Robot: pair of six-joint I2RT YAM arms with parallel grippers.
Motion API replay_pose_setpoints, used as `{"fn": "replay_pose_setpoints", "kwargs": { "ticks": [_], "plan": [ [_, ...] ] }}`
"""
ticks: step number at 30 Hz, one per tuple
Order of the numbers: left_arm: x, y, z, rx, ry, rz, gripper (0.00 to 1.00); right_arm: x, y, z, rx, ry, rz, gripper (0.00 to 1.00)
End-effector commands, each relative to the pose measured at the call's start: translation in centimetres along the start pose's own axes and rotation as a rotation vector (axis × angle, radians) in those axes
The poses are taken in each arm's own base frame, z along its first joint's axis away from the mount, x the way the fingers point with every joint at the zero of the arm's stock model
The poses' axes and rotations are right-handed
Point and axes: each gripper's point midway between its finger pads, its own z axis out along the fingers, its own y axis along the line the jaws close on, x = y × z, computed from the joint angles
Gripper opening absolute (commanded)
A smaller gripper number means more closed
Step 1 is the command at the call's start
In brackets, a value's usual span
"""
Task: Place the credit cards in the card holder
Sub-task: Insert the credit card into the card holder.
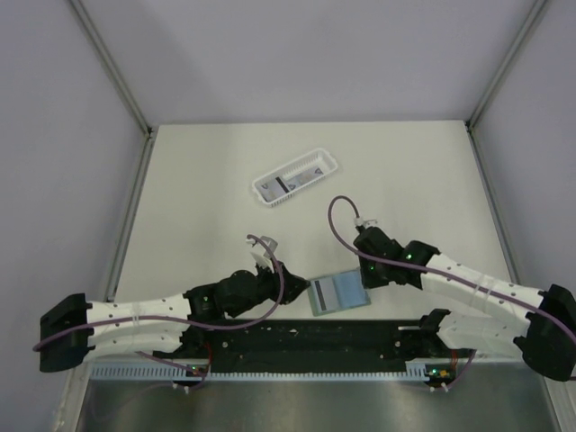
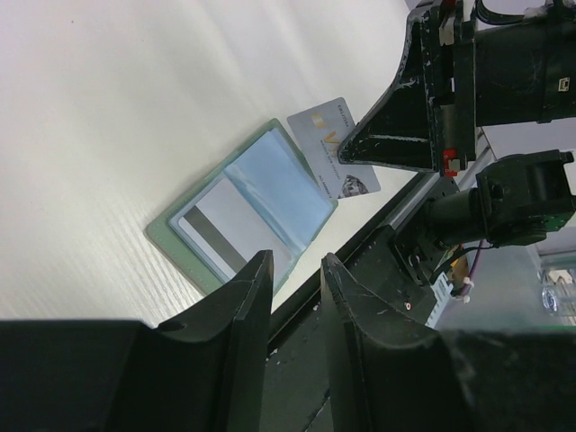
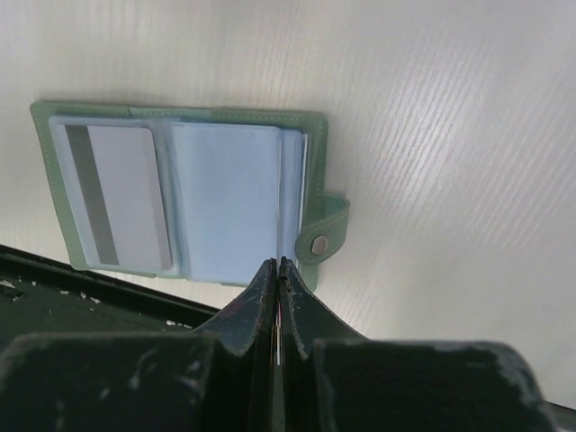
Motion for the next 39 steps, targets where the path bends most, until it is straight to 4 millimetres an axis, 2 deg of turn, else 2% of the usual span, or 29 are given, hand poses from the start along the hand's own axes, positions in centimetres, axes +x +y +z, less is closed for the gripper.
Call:
{"fn": "replay_pose_setpoints", "kwargs": {
  "ticks": [1,10,14,17,22,26,33,39],
  "plan": [
    [-1.4,-1.7,-0.1,0.060,-0.045,-0.025,0.34,-1.8,0.6,0.3,0.004,-0.101,0.008,0.00],
    [-1.2,-1.5,-0.2,0.059,-0.042,-0.032,0.33,-0.9,0.9,1.7,0.037,-0.074,-0.019,0.08],
    [-1.2,-1.4,-0.4,0.059,-0.046,-0.035,0.33,-0.8,1.1,2.0,0.041,-0.077,-0.021,0.14],
    [-1.2,-1.3,-0.5,0.058,-0.047,-0.036,0.33,-0.9,1.1,2.0,0.046,-0.084,-0.015,0.14],
    [-1.2,-1.1,-0.6,0.056,-0.051,-0.038,0.33,-0.8,0.8,2.0,0.056,-0.091,-0.011,0.00],
    [-0.9,-1.0,-0.4,0.051,-0.043,-0.027,0.32,-0.7,0.4,1.8,0.063,-0.103,0.005,0.00],
    [-0.7,-1.8,1.8,0.039,-0.008,0.065,0.27,0.3,-0.7,1.6,0.116,-0.062,0.029,0.00],
    [-0.3,-3.4,4.7,0.050,0.044,0.114,0.13,0.2,-0.8,0.9,0.117,-0.068,0.039,0.00]
  ]
}}
